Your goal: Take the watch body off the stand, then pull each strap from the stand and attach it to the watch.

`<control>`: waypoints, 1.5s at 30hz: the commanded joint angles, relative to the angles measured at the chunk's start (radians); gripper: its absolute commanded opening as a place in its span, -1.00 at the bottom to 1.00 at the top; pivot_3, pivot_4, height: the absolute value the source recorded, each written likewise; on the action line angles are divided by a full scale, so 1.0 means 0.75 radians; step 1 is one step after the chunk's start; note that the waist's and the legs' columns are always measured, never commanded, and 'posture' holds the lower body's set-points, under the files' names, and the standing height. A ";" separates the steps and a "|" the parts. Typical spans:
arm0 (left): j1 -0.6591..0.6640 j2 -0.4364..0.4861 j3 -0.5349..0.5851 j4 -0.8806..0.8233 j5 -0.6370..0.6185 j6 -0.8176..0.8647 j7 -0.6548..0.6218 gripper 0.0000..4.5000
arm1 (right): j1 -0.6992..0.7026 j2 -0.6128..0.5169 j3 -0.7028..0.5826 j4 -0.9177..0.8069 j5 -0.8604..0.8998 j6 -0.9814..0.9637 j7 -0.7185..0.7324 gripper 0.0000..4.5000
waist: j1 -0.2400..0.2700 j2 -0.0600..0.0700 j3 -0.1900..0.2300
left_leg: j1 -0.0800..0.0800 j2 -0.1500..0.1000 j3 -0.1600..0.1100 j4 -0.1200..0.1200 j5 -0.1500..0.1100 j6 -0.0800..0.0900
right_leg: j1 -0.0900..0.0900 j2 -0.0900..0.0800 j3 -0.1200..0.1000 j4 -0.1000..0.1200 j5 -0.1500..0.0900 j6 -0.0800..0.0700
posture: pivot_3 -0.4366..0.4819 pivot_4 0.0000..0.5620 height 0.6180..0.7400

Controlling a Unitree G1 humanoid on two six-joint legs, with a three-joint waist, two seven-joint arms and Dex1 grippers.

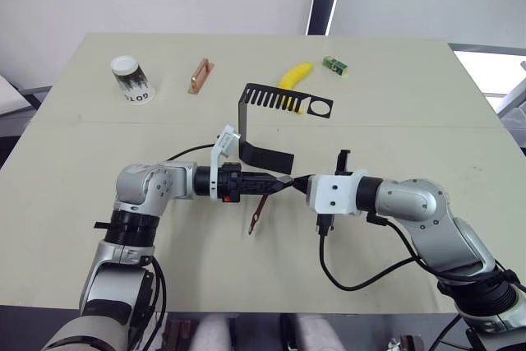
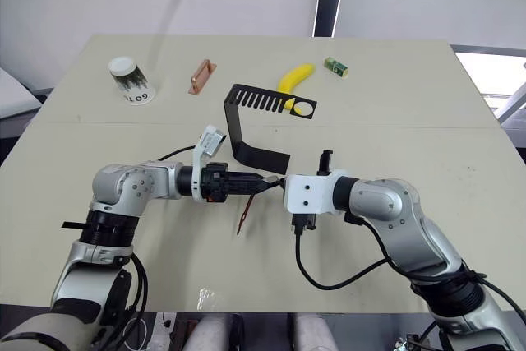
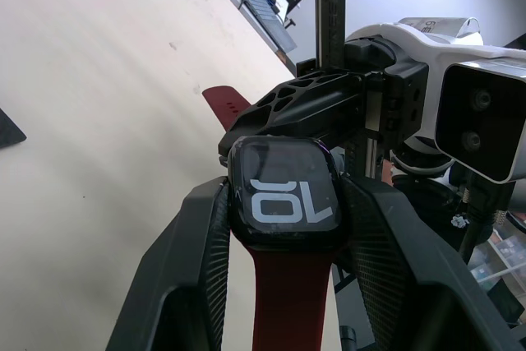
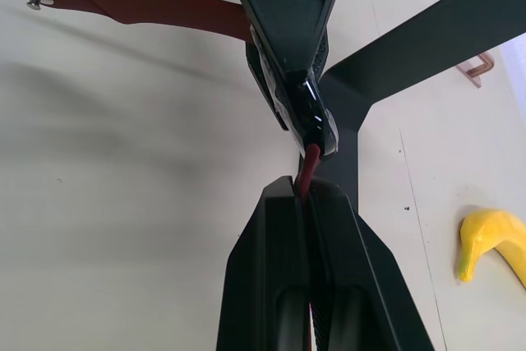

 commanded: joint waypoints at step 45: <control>0.190 0.421 -0.254 -0.418 0.331 -0.933 -0.398 -0.29 | 0.187 -0.374 -0.836 -0.165 1.419 0.786 0.284 0.98 | 0.002 0.000 0.000 | -0.002 0.000 0.000 -0.002 -0.001 0.001 | 0.002 0.000 0.001 -0.008 0.000 0.000 | -0.05 -0.47 1.00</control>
